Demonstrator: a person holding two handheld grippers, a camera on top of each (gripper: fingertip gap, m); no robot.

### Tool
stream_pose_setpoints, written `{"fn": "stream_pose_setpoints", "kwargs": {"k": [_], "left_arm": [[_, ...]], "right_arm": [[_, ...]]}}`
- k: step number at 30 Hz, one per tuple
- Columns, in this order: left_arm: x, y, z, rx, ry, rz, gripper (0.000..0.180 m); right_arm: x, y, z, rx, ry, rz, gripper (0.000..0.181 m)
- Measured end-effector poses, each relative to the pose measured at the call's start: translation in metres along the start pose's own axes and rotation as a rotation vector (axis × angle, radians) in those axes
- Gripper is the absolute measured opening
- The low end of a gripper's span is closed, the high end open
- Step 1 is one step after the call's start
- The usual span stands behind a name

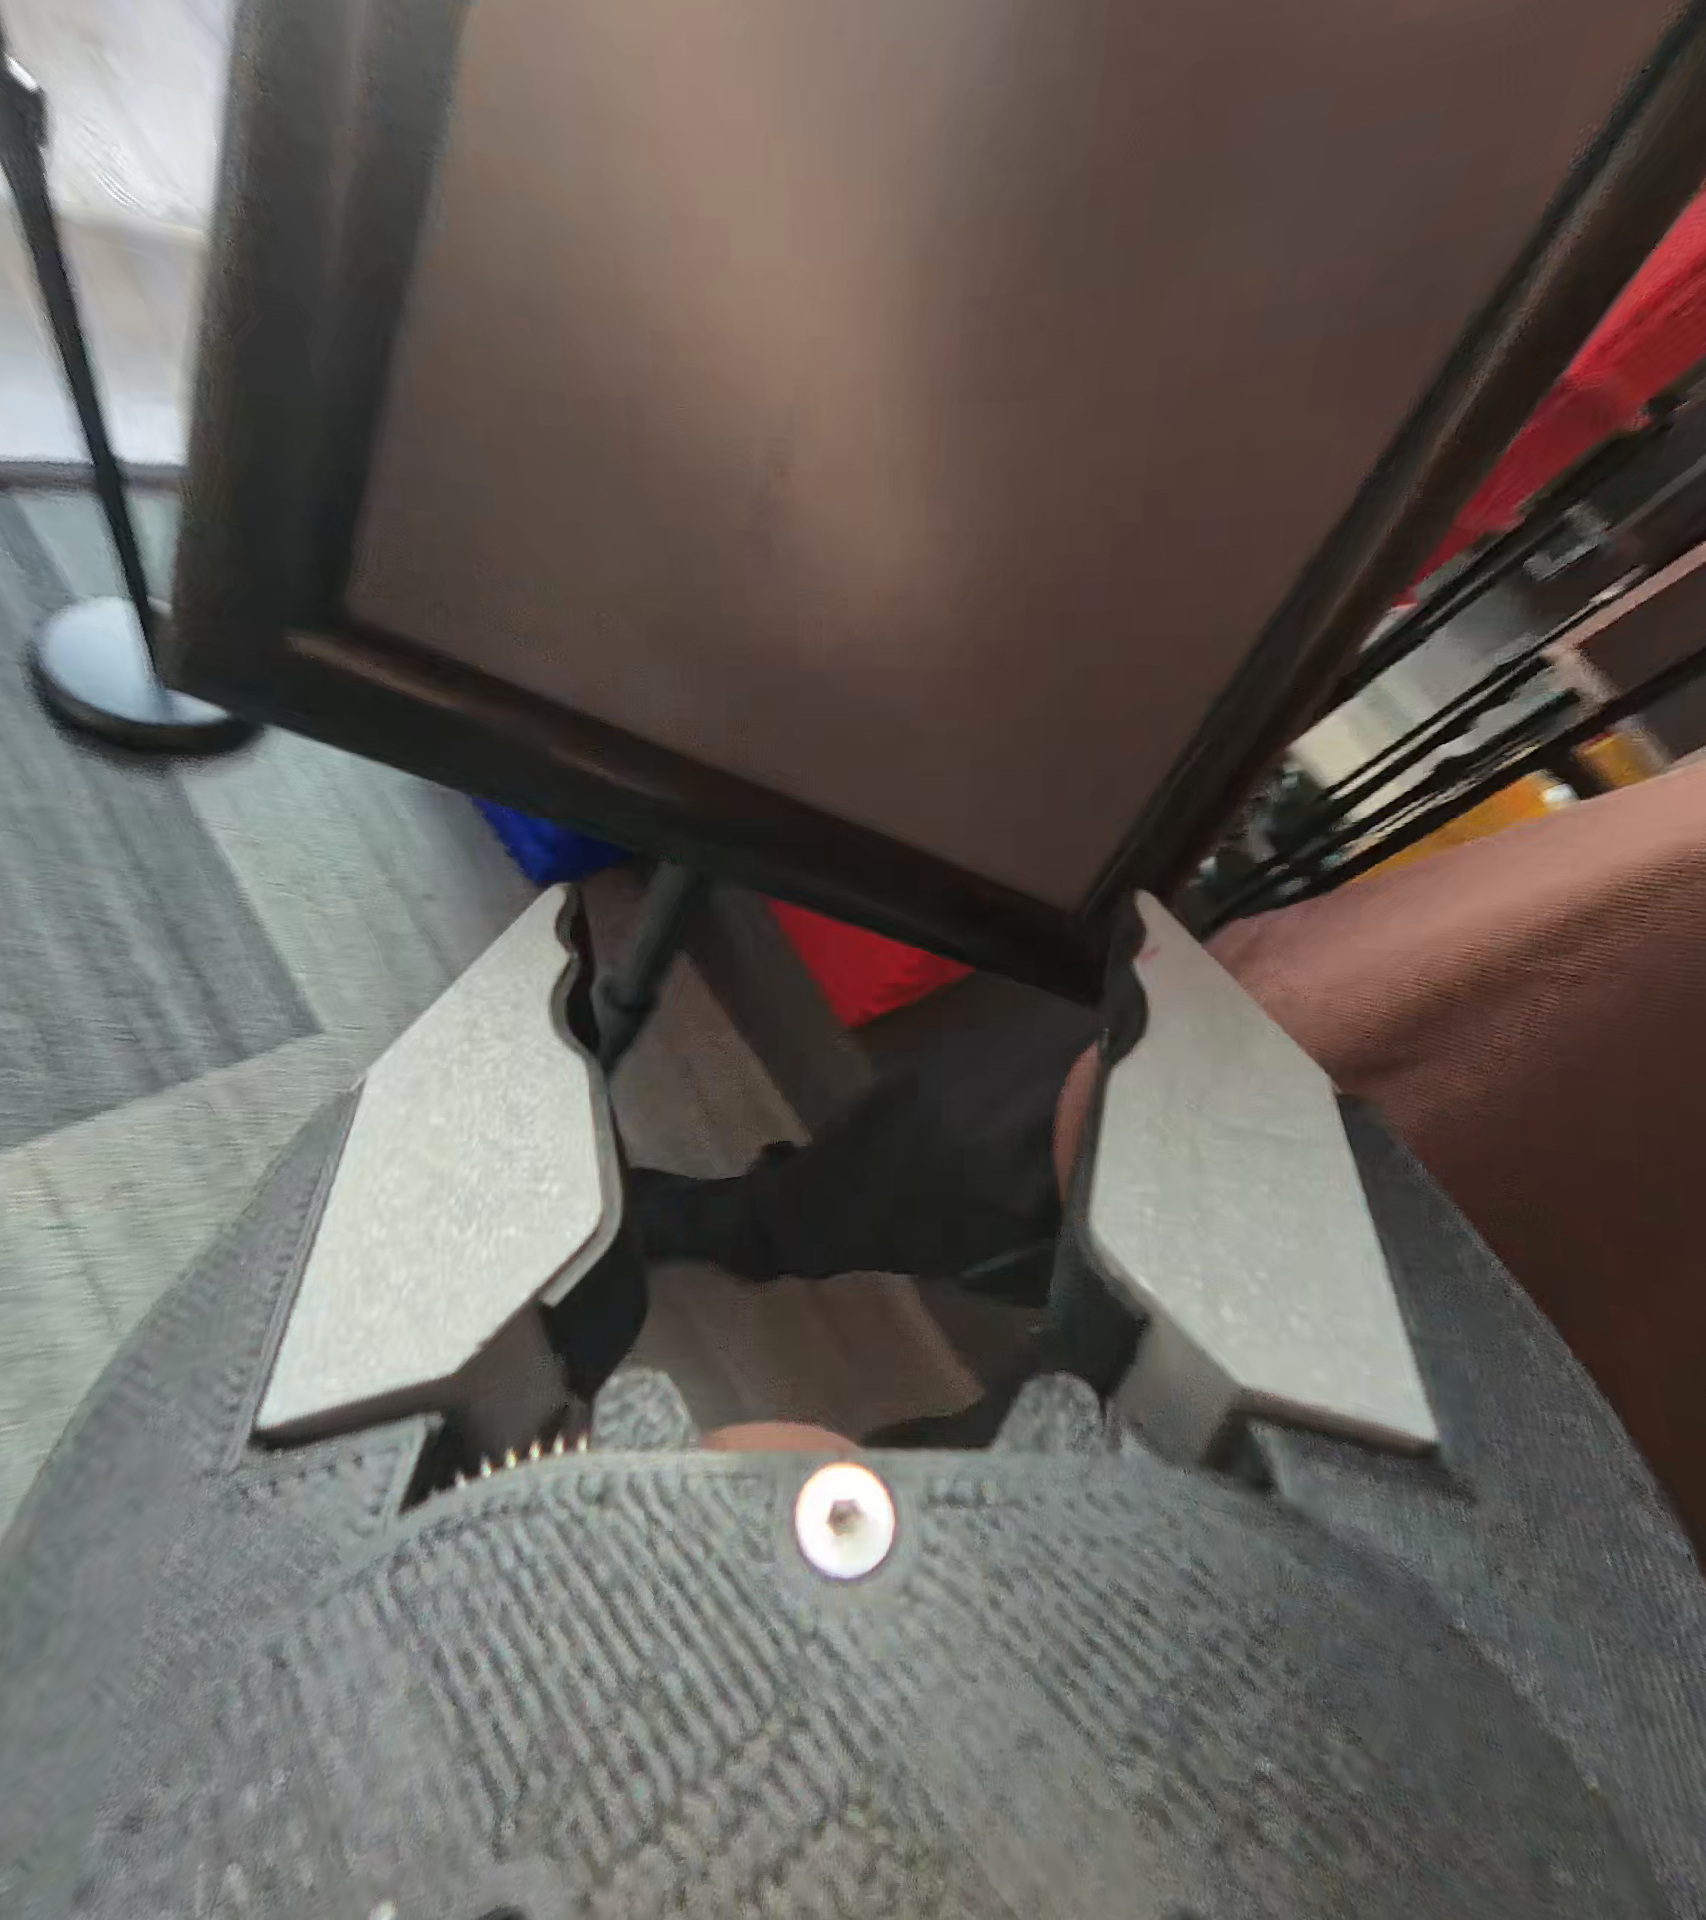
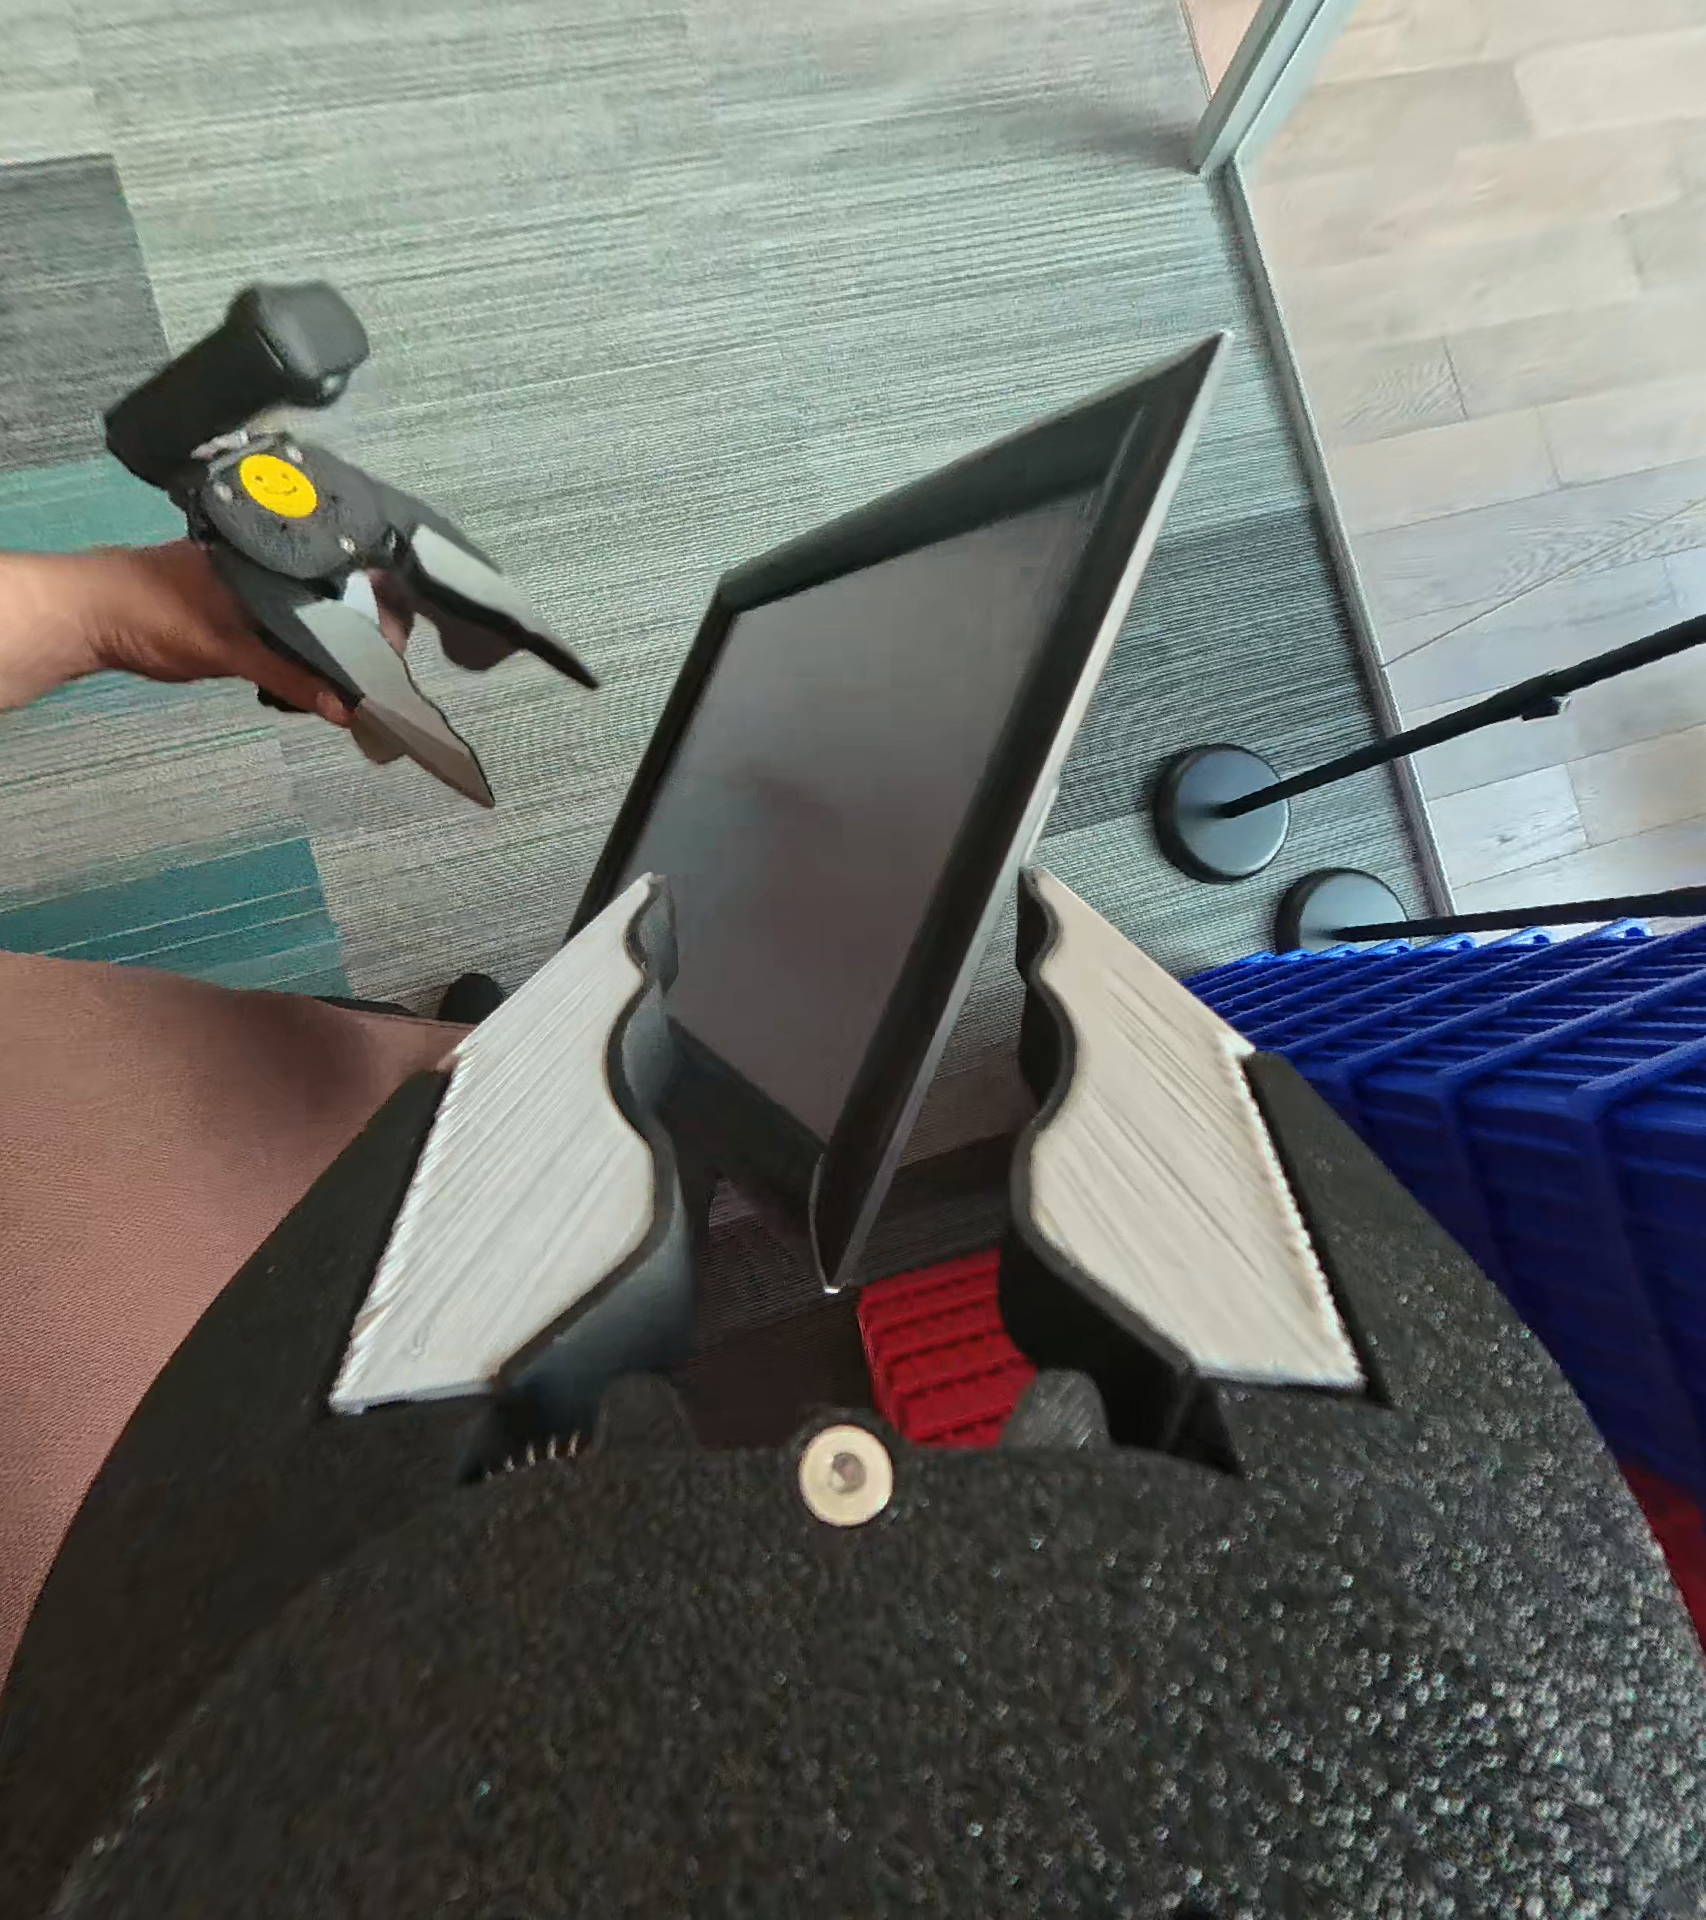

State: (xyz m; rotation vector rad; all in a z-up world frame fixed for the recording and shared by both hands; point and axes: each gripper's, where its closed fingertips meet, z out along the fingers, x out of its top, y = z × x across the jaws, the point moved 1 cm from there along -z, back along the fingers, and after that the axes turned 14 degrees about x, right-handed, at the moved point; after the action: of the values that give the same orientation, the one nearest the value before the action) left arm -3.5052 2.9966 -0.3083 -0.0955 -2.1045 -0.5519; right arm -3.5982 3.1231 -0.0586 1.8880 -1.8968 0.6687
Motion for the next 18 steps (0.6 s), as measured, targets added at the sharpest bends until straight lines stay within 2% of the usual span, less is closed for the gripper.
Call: {"fn": "stream_pose_setpoints", "kwargs": {"k": [2,4,5,7,9,14,18], "left_arm": [[0.019,-0.025,-0.005,0.169,-0.025,0.157,0.115],[0.033,-0.05,-0.004,0.323,-0.108,0.293,0.134],[0.043,-0.062,-0.004,0.409,-0.128,0.359,0.137],[0.065,-0.084,-0.008,0.593,-0.123,0.462,0.135],[0.083,-0.087,-0.011,0.681,-0.085,0.509,0.126],[0.093,-0.06,-0.003,0.674,-0.027,0.565,0.126],[0.091,-0.044,0.007,0.682,-0.037,0.616,0.125]], "right_arm": [[-0.006,-0.015,0.008,-0.042,-0.046,-0.028,0.07],[-0.014,-0.025,0.015,-0.116,-0.122,-0.077,0.075],[-0.018,-0.031,0.018,-0.142,-0.161,-0.1,0.077],[-0.023,-0.044,0.024,-0.178,-0.227,-0.14,0.086],[-0.034,-0.069,0.036,-0.12,-0.297,-0.161,0.087],[-0.067,-0.114,0.077,-0.017,-0.338,-0.147,0.086],[-0.095,-0.118,0.099,-0.013,-0.294,-0.034,0.084]]}}
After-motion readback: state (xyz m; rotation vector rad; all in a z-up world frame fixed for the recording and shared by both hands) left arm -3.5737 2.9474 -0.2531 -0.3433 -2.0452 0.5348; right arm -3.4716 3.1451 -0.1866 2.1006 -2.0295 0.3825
